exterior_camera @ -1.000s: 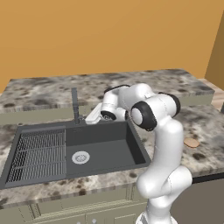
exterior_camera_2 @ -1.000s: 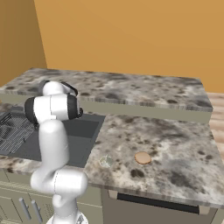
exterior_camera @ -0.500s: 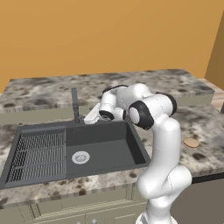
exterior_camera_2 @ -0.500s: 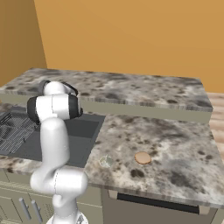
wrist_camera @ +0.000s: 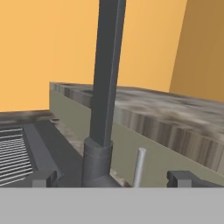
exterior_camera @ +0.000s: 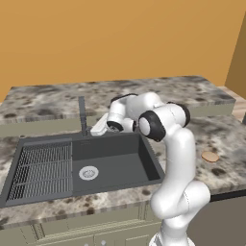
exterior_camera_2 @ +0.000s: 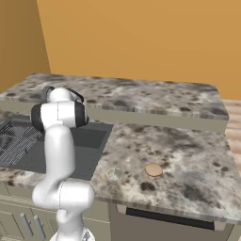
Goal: Turn on the sink faucet. Then move the garlic from the counter to the sink. Turn off the sink. Move the vegetable from the sink to the pot next to the stove. Finally move the pot to the center burner.
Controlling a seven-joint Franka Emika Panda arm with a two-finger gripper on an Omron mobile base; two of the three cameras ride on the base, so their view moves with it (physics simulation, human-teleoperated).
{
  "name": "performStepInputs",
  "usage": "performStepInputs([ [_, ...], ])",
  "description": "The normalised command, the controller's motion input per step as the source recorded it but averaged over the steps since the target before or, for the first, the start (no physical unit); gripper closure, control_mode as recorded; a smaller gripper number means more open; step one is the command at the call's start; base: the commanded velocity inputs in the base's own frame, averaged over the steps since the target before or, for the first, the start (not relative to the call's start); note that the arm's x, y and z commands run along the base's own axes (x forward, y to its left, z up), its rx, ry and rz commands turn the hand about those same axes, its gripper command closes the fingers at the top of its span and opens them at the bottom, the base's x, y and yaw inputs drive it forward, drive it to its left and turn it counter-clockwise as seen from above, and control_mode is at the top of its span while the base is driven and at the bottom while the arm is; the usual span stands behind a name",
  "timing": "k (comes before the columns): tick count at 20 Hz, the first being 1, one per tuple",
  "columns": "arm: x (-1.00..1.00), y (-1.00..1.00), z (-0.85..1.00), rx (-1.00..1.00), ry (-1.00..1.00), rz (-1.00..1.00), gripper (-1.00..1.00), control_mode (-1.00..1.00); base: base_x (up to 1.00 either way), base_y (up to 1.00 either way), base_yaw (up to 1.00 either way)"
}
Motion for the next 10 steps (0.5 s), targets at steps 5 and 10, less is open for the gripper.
performStepInputs([
  [5,0.15,0.05,-0.06,0.0,0.0,0.0,-1.0,-1.0,0.0,0.0,0.0],
  [10,0.17,0.05,-0.13,0.0,0.0,0.0,-1.0,-1.0,0.0,0.0,0.0],
])
